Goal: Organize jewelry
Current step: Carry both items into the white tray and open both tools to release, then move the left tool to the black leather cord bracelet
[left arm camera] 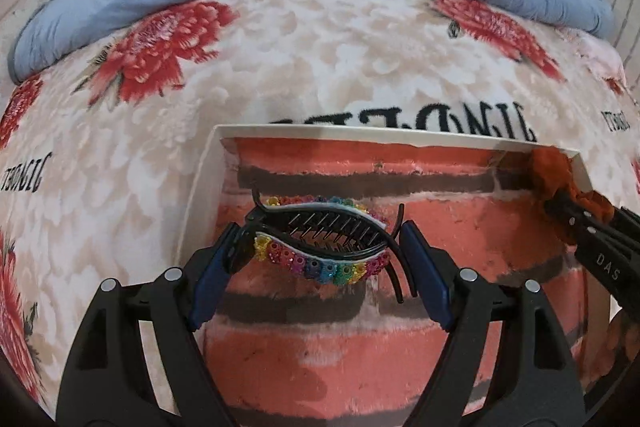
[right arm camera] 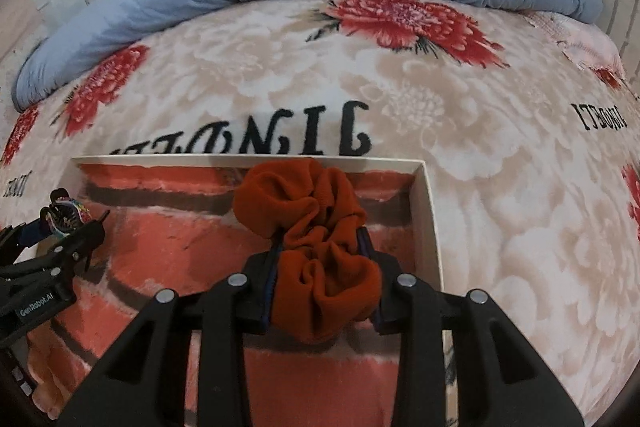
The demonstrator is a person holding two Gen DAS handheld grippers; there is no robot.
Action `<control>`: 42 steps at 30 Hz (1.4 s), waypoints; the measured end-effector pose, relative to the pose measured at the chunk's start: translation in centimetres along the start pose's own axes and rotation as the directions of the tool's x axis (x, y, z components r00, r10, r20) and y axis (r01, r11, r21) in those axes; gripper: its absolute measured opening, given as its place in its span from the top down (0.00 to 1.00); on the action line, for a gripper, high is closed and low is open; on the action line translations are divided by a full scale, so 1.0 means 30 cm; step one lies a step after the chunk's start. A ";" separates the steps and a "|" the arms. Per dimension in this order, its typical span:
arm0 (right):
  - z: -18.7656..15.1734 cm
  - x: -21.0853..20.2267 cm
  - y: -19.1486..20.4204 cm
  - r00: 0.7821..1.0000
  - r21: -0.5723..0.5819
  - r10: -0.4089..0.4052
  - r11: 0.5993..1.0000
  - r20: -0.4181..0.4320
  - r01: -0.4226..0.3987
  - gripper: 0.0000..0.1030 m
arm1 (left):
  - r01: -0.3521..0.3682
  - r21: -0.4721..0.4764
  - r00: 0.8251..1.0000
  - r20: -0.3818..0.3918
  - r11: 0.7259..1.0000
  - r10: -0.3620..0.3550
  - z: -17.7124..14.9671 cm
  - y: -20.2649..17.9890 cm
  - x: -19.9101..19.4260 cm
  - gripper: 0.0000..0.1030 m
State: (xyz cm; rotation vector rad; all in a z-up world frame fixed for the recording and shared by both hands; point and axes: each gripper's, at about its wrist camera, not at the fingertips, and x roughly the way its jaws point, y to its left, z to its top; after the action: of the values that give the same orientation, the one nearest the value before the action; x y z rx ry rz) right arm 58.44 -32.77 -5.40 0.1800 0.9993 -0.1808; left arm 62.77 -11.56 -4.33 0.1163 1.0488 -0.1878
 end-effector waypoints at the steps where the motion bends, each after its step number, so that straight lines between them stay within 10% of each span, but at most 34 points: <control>1: 0.005 0.008 -0.001 1.000 0.001 0.004 1.000 -0.008 -0.004 0.67 | -0.002 0.009 1.000 -0.011 1.000 0.002 0.003 -0.001 0.012 0.24; 11: 0.008 0.017 -0.020 0.999 0.016 0.033 0.999 -0.031 -0.033 0.40 | -0.023 0.014 0.999 -0.044 1.000 0.023 0.012 0.011 0.049 0.24; 21: -0.038 -0.230 -0.098 0.994 0.050 0.063 0.996 0.086 -0.068 0.17 | 0.056 -0.020 0.992 0.117 0.998 -0.053 -0.023 0.066 -0.267 0.08; 33: -0.307 -0.487 -0.103 0.975 0.026 0.017 0.999 0.221 -0.024 0.09 | 0.047 -0.107 0.963 0.268 0.993 -0.016 -0.320 0.274 -0.585 0.05; 42: -0.510 -0.558 -0.089 0.977 0.056 -0.005 0.998 0.212 -0.007 0.09 | -0.016 -0.077 0.971 0.235 0.997 0.034 -0.559 0.318 -0.674 0.05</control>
State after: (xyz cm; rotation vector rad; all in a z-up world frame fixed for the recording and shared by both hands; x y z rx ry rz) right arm 36.49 -30.68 0.49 0.2080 0.7816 -0.2232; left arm 40.74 2.86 5.01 0.0385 0.8156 -0.1357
